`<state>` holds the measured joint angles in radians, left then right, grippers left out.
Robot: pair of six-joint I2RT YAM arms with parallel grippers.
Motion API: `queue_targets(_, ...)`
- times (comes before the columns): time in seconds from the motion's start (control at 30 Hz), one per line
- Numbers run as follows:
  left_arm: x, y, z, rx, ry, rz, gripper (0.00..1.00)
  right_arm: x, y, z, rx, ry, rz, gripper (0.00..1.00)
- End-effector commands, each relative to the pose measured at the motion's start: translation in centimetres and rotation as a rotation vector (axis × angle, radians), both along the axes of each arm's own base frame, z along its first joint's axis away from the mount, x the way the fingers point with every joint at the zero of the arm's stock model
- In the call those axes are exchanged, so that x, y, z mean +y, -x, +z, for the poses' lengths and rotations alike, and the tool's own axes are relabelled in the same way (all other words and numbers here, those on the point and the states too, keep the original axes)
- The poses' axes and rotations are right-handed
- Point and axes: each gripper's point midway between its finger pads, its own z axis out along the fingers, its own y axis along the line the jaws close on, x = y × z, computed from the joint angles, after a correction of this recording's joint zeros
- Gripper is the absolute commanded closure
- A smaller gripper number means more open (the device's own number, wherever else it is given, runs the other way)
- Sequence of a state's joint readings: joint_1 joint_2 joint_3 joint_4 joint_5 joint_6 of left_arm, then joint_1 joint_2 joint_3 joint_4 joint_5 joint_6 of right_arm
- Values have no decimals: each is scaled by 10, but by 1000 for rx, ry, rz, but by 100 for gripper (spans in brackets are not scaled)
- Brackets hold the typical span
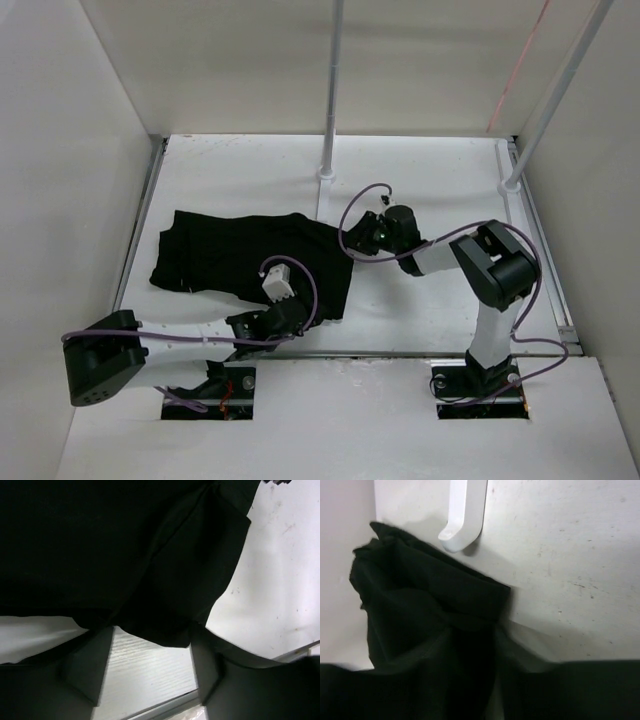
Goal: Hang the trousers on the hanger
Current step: Fold the trousers
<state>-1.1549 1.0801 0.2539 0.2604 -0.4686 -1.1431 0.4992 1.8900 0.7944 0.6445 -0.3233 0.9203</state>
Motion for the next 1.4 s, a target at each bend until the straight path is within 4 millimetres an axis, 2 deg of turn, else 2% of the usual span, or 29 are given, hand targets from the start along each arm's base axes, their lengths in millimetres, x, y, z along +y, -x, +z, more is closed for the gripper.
queue_targets(0.0,-8,-8,8,-18,77,10,52,17,-5,19,-40,-82,34,68)
queue_targets(0.1,-9,-4,-1,8,74,-9,77,20,-11,25,-32,-131,11,87)
queue_targets(0.17,-9,0,-5,18,65,-21,85,12,-24,26,-28,-136,-45,93)
queue_targets(0.23,-10,2,-6,22,63,-29,88,0,-35,22,-15,-126,-105,96)
queue_targets(0.33,-12,5,-6,21,63,-30,90,-10,-39,19,0,-111,-144,96)
queue_targets(0.4,-13,6,-6,23,65,-28,90,-18,-40,19,-7,-98,-171,91)
queue_targets(0.43,-14,6,-6,25,65,-27,87,-20,-39,21,-14,-95,-175,83)
queue_targets(0.47,-16,5,-4,22,65,-31,78,-20,-37,24,-23,-92,-167,63)
queue_targets(0.53,-18,6,1,12,73,-33,48,-21,-30,31,-34,-89,-144,39)
queue_targets(0.57,-17,5,5,1,77,-31,35,-22,-26,36,-44,-82,-136,33)
queue_targets(0.6,-15,5,9,-9,82,-29,29,-25,-22,42,-58,-70,-132,29)
queue_targets(0.7,-2,6,18,-35,58,-5,21,-39,-11,64,-109,-31,-153,27)
queue_targets(0.8,17,8,33,-77,-4,26,23,-58,-2,89,-181,28,-200,30)
queue_targets(0.83,25,9,40,-93,-28,35,25,-61,0,95,-200,44,-210,33)
queue_targets(0.87,34,9,47,-109,-55,47,29,-64,7,102,-217,72,-212,43)
queue_targets(0.97,59,9,72,-152,-115,79,52,-47,29,108,-227,103,-144,73)
queue_targets(1.03,75,6,90,-189,-136,113,65,-20,51,107,-230,112,-51,80)
queue_targets(1.13,92,-6,117,-254,-148,197,68,11,71,93,-215,134,40,83)
queue_targets(1.23,115,-36,147,-341,-149,392,61,38,85,78,-189,124,111,84)
queue_targets(1.3,132,-61,154,-358,-150,525,59,50,91,75,-187,111,142,84)
queue_targets(1.37,143,-88,149,-349,-148,586,57,55,95,70,-182,113,151,84)
